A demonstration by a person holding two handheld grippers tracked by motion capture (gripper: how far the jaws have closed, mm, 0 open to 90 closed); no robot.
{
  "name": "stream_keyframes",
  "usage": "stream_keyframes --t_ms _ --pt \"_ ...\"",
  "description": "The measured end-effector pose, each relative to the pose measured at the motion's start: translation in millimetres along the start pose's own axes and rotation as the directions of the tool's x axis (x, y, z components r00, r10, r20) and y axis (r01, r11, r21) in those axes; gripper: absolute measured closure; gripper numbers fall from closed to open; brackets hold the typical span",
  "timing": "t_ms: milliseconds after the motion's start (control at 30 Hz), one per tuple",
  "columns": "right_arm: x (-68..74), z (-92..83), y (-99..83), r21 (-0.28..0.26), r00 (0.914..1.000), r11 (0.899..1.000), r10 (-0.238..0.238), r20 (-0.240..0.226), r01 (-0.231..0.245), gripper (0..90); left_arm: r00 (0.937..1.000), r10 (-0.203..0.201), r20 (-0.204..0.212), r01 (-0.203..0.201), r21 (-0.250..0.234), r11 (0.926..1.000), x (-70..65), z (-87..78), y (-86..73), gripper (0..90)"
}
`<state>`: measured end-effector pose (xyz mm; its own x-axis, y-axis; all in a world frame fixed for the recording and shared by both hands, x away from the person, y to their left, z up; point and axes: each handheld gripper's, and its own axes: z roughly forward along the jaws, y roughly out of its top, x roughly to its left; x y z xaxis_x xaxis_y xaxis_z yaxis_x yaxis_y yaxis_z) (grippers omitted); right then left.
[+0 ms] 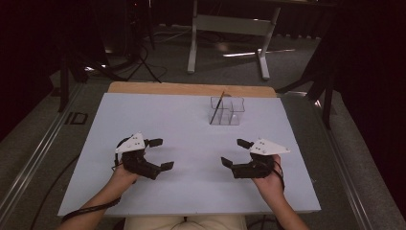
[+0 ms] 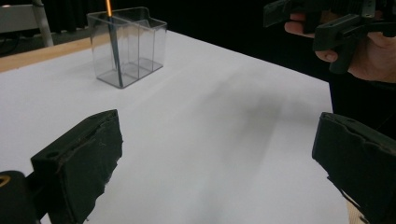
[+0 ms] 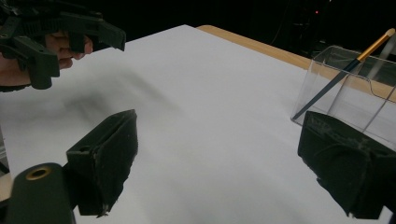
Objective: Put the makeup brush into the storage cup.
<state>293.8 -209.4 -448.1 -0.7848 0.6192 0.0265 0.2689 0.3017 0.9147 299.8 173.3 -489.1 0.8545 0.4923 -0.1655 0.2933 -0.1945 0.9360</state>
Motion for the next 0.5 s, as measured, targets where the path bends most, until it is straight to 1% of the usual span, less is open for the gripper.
stream_keyframes --t_ms 133,267,300,367,500 --pt "0.1 0.9 -1.1 0.007 1.0000 1.000 -0.001 -0.004 0.001 12.3 1.0000 0.005 -0.008 -0.005 0.013 0.9999 -0.3 0.9 -6.3 2.3" --pt "0.1 1.0 -1.8 0.007 1.0000 1.000 -0.003 -0.002 0.003 12.3 0.9999 0.007 -0.016 -0.007 0.009 0.9999 -0.4 0.7 -11.9 2.3" --pt "0.1 1.0 -1.9 0.008 1.0000 1.000 -0.005 -0.001 0.005 12.3 0.9999 0.002 -0.017 -0.001 0.006 1.0000 -0.6 0.5 -13.4 2.3" --pt "-0.3 1.2 -2.5 0.009 1.0000 1.000 -0.005 -0.001 0.005 12.3 0.9995 0.014 -0.029 -0.014 0.013 0.9998 -0.6 0.2 -16.3 2.3" --pt "-0.7 1.0 -3.2 0.010 1.0000 1.000 -0.006 0.003 0.006 12.3 0.9996 0.011 -0.026 -0.011 0.012 0.9999 -0.1 0.5 -20.0 2.4"
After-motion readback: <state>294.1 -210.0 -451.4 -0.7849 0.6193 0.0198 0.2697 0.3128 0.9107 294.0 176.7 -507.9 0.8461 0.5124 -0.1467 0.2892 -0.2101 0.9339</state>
